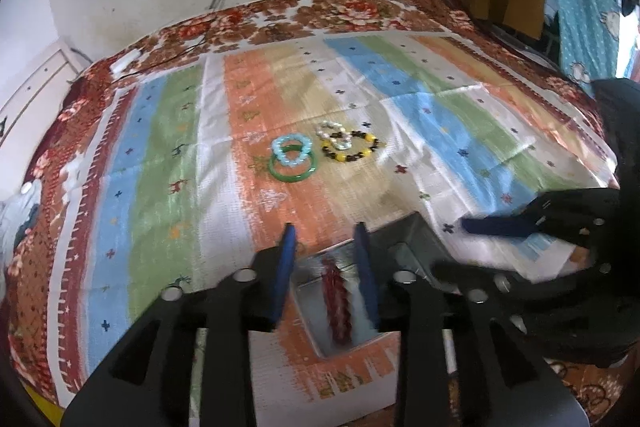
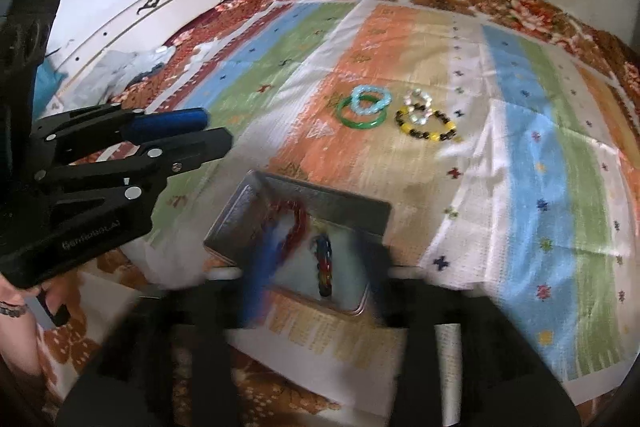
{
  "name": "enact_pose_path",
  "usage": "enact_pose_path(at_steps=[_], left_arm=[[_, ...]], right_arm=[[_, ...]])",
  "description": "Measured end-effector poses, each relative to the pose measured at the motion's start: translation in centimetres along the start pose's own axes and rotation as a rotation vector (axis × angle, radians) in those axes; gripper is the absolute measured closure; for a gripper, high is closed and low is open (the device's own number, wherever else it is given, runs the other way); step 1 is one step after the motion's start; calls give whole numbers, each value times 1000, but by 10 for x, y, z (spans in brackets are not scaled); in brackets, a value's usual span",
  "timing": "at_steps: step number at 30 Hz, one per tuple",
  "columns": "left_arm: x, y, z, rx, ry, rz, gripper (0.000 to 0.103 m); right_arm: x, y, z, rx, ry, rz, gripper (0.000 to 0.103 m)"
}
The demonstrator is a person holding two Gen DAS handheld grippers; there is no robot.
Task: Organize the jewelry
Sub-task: 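Carry both bracelets over the silver tin and open both tools to release them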
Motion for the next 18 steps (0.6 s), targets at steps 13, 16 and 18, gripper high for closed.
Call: enact_pose_path(at_steps=[13,16,18], left_arm=[[9,13,-38,-144,28,24,40],[17,17,-38,-143,33,8,37],[22,18,-37,-132,56,-1,36]], right_arm=[[-2,15,41,139,-25,62,41],[1,20,47,150,-29,68,41],[4,25,50,155,-36,56,41]])
Point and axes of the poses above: each gripper's, at about its wrist camera, not at the fingertips, and x roughly the way its jaws point, z to its right, y to its top, the point moved 3 cm from there along x, roughly the way its jaws point, and after that the axes turned 15 degrees about -z, right-handed, at the moved point
